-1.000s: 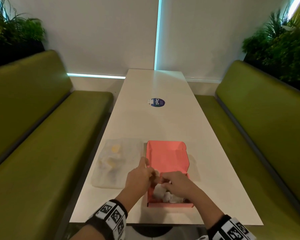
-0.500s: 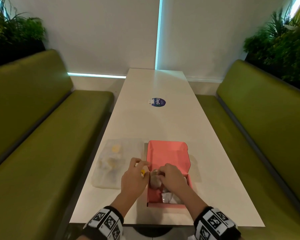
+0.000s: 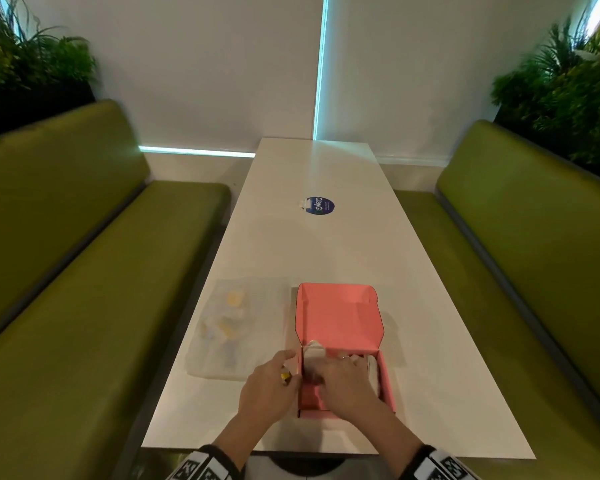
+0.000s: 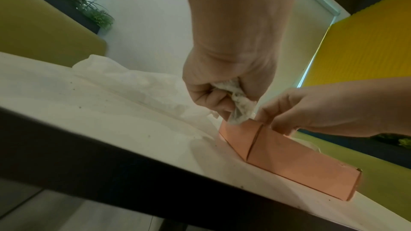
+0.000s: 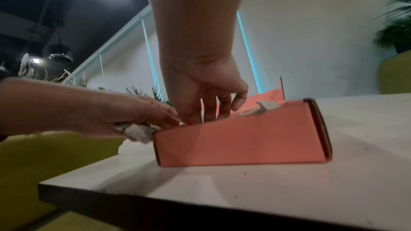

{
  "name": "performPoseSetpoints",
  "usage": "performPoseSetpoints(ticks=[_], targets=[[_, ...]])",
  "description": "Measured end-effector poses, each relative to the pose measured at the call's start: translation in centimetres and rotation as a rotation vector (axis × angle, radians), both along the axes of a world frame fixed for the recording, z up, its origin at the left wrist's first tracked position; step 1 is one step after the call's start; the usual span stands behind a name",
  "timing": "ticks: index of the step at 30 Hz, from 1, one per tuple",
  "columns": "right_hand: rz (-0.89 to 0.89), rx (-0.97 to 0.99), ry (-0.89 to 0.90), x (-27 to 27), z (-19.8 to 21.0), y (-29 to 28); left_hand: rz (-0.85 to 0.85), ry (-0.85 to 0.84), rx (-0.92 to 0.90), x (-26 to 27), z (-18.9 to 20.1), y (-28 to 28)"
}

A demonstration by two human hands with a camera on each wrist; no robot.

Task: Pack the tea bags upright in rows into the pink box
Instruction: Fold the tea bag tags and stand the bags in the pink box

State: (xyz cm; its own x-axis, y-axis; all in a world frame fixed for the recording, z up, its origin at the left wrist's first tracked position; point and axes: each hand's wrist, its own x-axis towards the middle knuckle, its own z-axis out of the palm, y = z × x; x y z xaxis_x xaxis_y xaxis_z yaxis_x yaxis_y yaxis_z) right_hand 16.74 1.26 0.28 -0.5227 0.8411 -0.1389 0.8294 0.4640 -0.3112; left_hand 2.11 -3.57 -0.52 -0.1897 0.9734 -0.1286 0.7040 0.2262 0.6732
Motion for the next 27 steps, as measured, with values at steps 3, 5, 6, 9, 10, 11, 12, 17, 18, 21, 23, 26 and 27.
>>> performPoseSetpoints(ticks=[3,5,6,9,10,11,12,17,18,21,23,26,27], targets=[[0.001,0.052,-0.149,-0.6,0.2,-0.2,-0.032,0.002,0.035,0.2,-0.1,0.2],[-0.010,0.074,-0.154,-1.1,0.6,-0.4,-0.049,0.017,0.043,0.3,-0.1,0.2],[-0.009,0.066,-0.152,-1.3,0.9,-0.5,-0.051,0.018,0.049,0.3,-0.1,0.3],[-0.016,0.045,-0.147,-0.7,1.2,-0.4,-0.044,0.014,0.060,0.4,-0.1,0.2],[-0.042,0.051,-0.140,-0.3,1.4,-0.2,-0.031,0.015,0.067,0.3,0.0,0.2],[-0.089,0.066,-0.122,0.3,1.6,0.1,-0.013,0.014,0.075,0.3,0.0,0.1],[-0.155,0.087,-0.097,1.0,2.0,0.4,0.009,0.010,0.085,0.2,0.1,0.1],[-0.371,0.163,-0.022,4.5,3.8,1.4,0.088,0.028,0.094,-0.1,0.8,0.2],[-0.357,0.147,-0.023,4.8,3.9,1.5,0.092,0.027,0.087,-0.1,1.0,0.3],[-0.262,0.068,-0.013,4.5,3.8,1.2,0.097,0.016,0.080,0.1,1.6,0.2],[-0.190,0.043,-0.053,4.1,3.5,0.8,0.085,0.014,0.085,0.3,1.9,0.1],[-0.139,0.086,-0.171,3.4,2.7,0.3,0.060,-0.004,0.085,0.5,2.1,0.1],[-0.141,0.104,-0.179,3.3,2.5,0.3,0.053,-0.013,0.081,0.5,2.2,0.1]])
